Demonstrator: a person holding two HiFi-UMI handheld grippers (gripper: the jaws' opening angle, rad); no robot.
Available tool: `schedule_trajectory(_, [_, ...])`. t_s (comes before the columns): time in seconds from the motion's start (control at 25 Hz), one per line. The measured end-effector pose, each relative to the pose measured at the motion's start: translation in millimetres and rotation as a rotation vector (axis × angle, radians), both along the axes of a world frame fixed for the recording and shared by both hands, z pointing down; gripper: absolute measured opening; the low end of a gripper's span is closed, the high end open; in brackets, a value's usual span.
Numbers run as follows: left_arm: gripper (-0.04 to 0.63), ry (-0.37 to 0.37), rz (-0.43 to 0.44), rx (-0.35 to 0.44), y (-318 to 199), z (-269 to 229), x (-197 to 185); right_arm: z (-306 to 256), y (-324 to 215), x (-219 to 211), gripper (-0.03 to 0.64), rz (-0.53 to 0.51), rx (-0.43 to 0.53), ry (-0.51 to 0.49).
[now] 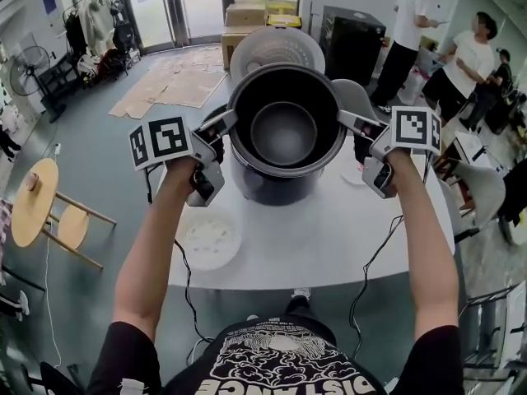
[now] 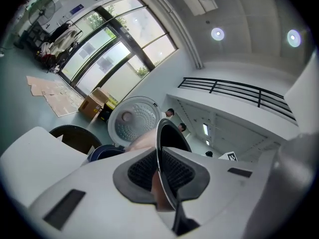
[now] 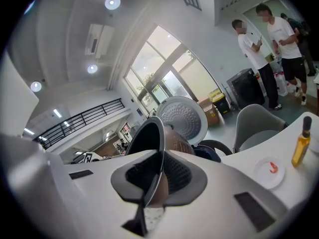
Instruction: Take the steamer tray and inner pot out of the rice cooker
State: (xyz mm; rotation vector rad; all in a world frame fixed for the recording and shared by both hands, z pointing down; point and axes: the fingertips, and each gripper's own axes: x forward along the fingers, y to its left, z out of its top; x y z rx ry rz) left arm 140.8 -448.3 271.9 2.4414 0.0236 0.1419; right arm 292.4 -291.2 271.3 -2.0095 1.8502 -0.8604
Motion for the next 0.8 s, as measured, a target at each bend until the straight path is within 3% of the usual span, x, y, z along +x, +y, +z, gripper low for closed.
schedule_trajectory(0.44, [0.040,0.035,0.182,-0.006,74,-41,-6,-45,99,-34,0.052,0.175,0.014,0.045])
schedule_trajectory(0.64, [0.040,0.045,0.277,0.010,184,24,-46,27,220,-90,0.052,0.266,0.037,0.037])
schedule_trajectory(0.8, [0.040,0.004,0.351,-0.002,238,14,-40,20,280,-96,0.051,0.337,0.025,-0.016])
